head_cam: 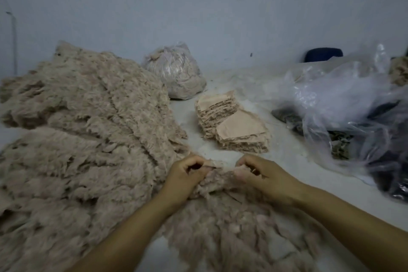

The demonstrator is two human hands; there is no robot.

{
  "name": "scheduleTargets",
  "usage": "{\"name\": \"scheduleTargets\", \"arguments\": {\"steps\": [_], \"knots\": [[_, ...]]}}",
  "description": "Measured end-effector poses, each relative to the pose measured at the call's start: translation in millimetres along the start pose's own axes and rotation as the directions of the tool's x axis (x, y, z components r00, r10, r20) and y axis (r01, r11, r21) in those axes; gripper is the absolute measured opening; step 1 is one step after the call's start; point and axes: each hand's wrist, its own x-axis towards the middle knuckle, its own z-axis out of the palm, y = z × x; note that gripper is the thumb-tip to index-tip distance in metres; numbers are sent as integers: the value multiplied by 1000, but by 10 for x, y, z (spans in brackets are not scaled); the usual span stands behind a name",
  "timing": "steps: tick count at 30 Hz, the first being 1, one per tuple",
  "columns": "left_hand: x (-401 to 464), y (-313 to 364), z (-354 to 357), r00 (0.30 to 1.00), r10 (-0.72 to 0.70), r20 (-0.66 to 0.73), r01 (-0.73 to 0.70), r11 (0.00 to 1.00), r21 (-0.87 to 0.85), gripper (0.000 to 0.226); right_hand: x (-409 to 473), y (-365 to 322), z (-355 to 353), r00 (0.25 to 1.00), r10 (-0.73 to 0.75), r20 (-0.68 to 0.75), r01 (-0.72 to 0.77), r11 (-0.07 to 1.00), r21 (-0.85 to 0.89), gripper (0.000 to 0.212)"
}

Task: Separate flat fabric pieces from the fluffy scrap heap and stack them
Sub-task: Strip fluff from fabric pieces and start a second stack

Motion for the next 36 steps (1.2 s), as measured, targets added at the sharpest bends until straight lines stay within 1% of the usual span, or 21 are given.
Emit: {"name": "scheduleTargets", "arguments": {"steps": [2, 3, 6, 7, 10, 12, 14, 16, 17, 18, 20, 22, 23, 25, 27, 28, 30, 31, 32, 34, 36], "knots": [[27, 21, -44, 999, -25, -32, 25, 1000, -15, 20, 152, -39, 128, 995, -23, -95, 21, 1000, -22, 31], [39, 27, -66, 998, -49, -37, 48, 998, -33, 19, 228, -42, 217, 987, -29, -157, 33, 999, 23, 21], [132, 32, -133, 978, -169, -121, 155, 981, -115, 22, 397, -11, 353, 950, 99, -297, 13, 936, 352, 29], [172, 26, -161, 965, -210, -158, 186, 971, -152, 24, 424, 18, 357, 940, 130, -316, 25, 896, 443, 29], [256, 1, -236, 945, -263, -194, 214, 947, -241, 25, 434, 138, 334, 920, 137, -367, 86, 844, 530, 27], [296, 1, -256, 949, -268, -168, 218, 939, -267, 25, 412, 186, 297, 922, 88, -376, 147, 821, 552, 26], [355, 24, -255, 944, -261, -201, 202, 941, -272, 27, 392, 215, 233, 955, -5, -296, 164, 842, 514, 21], [417, 73, -253, 952, -166, -259, 130, 980, -150, 24, 395, 229, 157, 990, -83, -115, 129, 867, 481, 22], [431, 111, -245, 966, -92, -243, 80, 995, -60, 21, 395, 219, 139, 996, -83, -44, 94, 851, 518, 18], [436, 145, -232, 982, -26, -187, 27, 1000, 5, 17, 400, 176, 130, 998, -54, -19, 55, 798, 600, 16], [412, 197, -200, 999, 38, 2, -38, 999, 27, 9, 456, 110, 137, 999, 45, -7, -29, 741, 671, 32], [401, 223, -165, 987, 78, 138, -82, 996, 22, 8, 528, 23, 184, 998, 64, -20, -42, 828, 559, 28], [405, 210, -149, 983, 107, 152, -117, 992, 56, 12, 559, -11, 240, 999, 30, -35, -7, 855, 518, 22], [424, 115, -145, 982, 149, 117, -173, 955, 240, 23, 611, -50, 335, 991, 17, -132, 52, 862, 504, 24], [408, -49, -183, 987, 133, 88, -159, 854, 496, 36, 629, -40, 341, 955, 104, -276, 69, 830, 553, 28], [387, -138, -227, 992, 115, 52, -124, 820, 559, 42, 618, -23, 305, 925, 174, -339, 80, 781, 619, 31], [342, -266, -364, 996, 73, -60, -32, 860, 510, 48, 594, 49, 180, 859, 306, -410, 129, 646, 752, 34], [328, -277, -410, 995, 51, -91, -4, 890, 455, 47, 573, 86, 130, 839, 330, -432, 146, 629, 764, 34], [318, -264, -423, 995, 33, -93, 8, 912, 410, 47, 559, 98, 116, 834, 330, -442, 136, 655, 744, 33], [311, -162, -341, 999, -28, -44, 42, 935, 353, 43, 547, 83, 202, 862, 293, -413, 96, 706, 702, 24], [289, -58, -170, 990, -130, 55, 109, 950, 291, 30, 562, 65, 331, 899, 266, -349, 88, 669, 738, 12]]}}
